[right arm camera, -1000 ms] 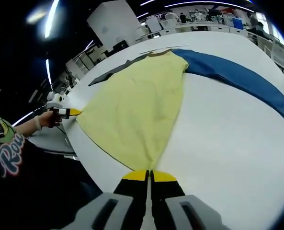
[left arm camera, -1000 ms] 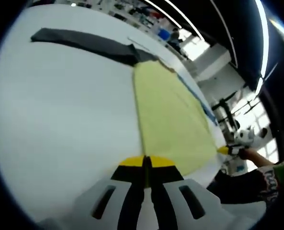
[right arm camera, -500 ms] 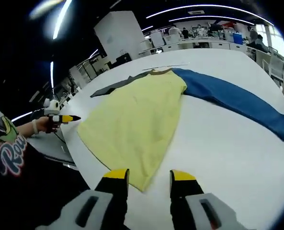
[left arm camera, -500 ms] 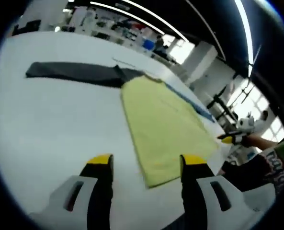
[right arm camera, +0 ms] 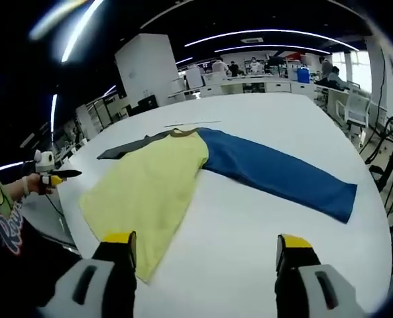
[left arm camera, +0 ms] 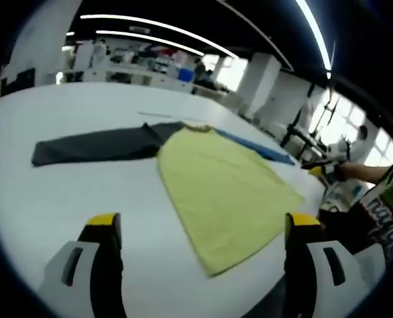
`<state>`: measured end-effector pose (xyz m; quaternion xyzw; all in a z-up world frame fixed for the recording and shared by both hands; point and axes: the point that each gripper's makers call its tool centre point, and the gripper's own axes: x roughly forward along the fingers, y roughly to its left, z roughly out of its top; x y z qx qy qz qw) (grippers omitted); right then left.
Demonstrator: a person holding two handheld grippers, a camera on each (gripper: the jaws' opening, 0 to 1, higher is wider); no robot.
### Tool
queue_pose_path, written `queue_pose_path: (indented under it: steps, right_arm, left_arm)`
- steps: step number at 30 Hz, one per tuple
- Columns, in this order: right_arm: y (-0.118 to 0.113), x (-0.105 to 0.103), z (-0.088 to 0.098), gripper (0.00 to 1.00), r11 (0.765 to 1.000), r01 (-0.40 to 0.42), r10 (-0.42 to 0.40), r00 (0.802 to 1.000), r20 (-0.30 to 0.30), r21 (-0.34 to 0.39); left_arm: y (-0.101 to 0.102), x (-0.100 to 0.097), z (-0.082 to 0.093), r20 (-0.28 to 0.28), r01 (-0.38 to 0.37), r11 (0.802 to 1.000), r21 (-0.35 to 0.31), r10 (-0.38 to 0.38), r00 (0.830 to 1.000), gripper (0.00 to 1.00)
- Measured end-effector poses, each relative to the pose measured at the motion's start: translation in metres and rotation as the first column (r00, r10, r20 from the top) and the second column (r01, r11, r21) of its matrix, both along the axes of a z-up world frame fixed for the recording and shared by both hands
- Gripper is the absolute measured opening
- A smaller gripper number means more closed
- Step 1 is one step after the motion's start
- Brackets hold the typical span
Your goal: Fold the garment on the visible template until the final outline fits inside the template.
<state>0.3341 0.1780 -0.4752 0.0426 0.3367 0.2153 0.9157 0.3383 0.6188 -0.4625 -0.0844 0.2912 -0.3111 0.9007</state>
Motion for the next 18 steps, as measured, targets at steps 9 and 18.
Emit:
queue_pose_path:
  steps: [9, 18]
  right_arm:
    - [-0.012, 0.007, 0.000, 1.00, 1.000, 0.025, -0.025, 1.000, 0.011, -0.013]
    - [-0.033, 0.021, -0.001, 0.97, 0.997, 0.080, -0.079, 0.996, 0.028, -0.011]
  left_arm:
    - [-0.002, 0.000, -0.004, -0.008, 0.003, 1.000, 0.010, -0.003, 1.000, 0.99]
    - [-0.002, 0.011, 0.001, 0.013, -0.030, 1.000, 0.001, 0.030, 0.999, 0.99]
